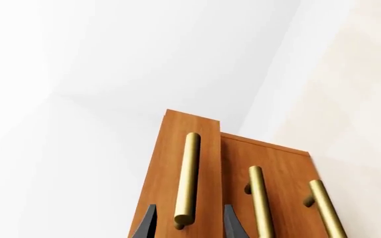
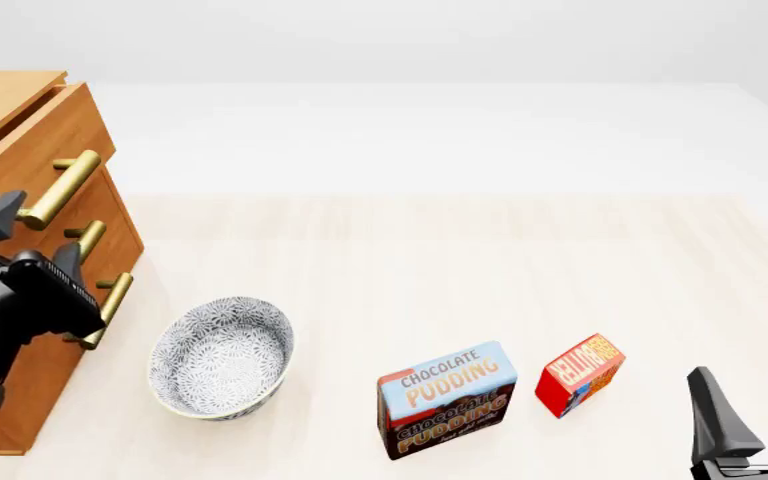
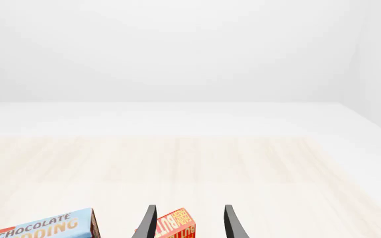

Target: Put the butter at the back in the top drawer of the cabinet and close it.

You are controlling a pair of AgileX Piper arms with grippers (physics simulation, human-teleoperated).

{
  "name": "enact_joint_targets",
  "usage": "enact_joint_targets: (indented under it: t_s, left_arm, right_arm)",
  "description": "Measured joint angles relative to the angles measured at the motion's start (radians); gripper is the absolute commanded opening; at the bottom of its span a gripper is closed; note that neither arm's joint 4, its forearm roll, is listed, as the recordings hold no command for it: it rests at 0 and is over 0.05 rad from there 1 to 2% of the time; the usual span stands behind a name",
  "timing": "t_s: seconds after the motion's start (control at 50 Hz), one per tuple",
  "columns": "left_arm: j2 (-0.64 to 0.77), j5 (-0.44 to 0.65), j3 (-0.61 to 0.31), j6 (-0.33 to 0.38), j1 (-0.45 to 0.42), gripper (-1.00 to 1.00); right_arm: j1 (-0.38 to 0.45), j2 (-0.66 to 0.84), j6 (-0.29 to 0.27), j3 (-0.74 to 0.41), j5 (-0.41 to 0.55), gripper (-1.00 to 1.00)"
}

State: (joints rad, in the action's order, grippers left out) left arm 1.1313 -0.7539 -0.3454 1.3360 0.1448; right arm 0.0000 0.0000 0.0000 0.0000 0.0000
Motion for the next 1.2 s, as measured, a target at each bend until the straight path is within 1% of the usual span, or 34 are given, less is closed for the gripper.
enact_joint_targets:
  t_s: [0.02, 0.04, 0.58, 0.88, 1.2]
  left_arm:
    - [0.001, 0.000, 0.000, 0.000, 0.000, 1.00]
    - [0.001, -0.001, 0.000, 0.000, -0.001, -1.00]
    - [0.000, -0.025, 0.000, -0.001, -0.007, -1.00]
    - [-0.012, -0.003, -0.003, -0.004, -0.021, -1.00]
    - [-0.038, 0.045, -0.008, -0.009, -0.058, -1.00]
  right_arm:
    - [0.000, 0.000, 0.000, 0.000, 0.000, 1.00]
    - [0.000, 0.000, 0.000, 0.000, 0.000, 1.00]
    - [0.000, 0.000, 0.000, 0.000, 0.000, 1.00]
    - [0.000, 0.000, 0.000, 0.000, 0.000, 1.00]
    - [0.000, 0.000, 0.000, 0.000, 0.000, 1.00]
